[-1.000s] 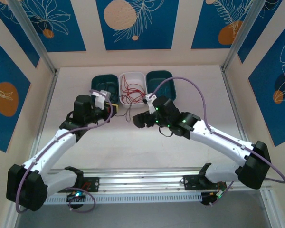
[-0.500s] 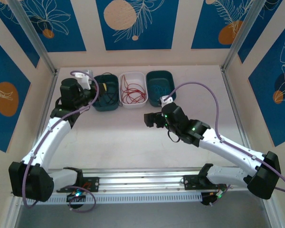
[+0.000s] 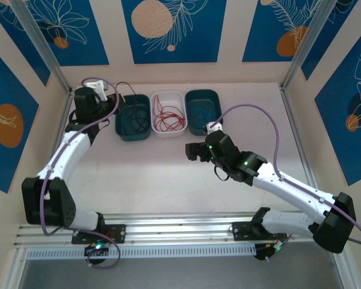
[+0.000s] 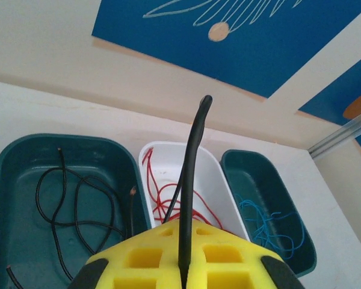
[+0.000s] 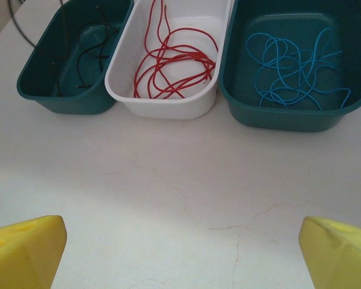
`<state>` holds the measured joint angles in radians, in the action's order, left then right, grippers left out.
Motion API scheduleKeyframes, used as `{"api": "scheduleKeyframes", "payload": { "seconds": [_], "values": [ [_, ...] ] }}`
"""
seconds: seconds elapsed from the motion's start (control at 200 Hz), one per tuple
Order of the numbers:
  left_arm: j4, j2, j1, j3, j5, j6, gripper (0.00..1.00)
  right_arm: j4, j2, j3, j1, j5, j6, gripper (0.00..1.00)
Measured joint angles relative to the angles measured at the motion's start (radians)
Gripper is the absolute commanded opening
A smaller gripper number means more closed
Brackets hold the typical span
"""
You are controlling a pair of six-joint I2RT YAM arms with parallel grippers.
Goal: Untangle the cables
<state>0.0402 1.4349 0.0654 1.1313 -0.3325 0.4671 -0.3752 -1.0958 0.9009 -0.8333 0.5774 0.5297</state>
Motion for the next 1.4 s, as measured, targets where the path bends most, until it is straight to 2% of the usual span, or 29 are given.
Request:
{"api": "scheduleKeyframes", "payload": {
  "seconds": [0.615,0.88,0.935,1.065,1.22,1.401],
  "values": [
    [0.0,0.364,-0.005,0.13,-0.011,0.0,0.0,-0.034,0.015,0.0,0.023,-0.001,0.015,0.99],
    [-0.066,0.497,-0.007,0.197,-0.006,-0.01,0.06,-0.039,0.006,0.0,0.03,-0.003,0.015,0.99],
    [-0.085,0.506,-0.008,0.208,0.002,-0.019,0.12,-0.041,0.002,0.0,0.031,-0.005,0.015,0.99],
    [-0.117,0.512,-0.009,0.225,0.018,-0.033,0.33,-0.042,-0.006,0.0,0.035,-0.005,0.015,0.99],
    [-0.139,0.512,-0.01,0.235,0.036,-0.031,0.46,-0.044,-0.009,0.0,0.037,-0.005,0.015,0.99],
    [-0.172,0.508,-0.01,0.238,0.066,-0.058,0.67,-0.046,-0.01,0.001,0.041,-0.005,0.015,0.99]
  ]
}}
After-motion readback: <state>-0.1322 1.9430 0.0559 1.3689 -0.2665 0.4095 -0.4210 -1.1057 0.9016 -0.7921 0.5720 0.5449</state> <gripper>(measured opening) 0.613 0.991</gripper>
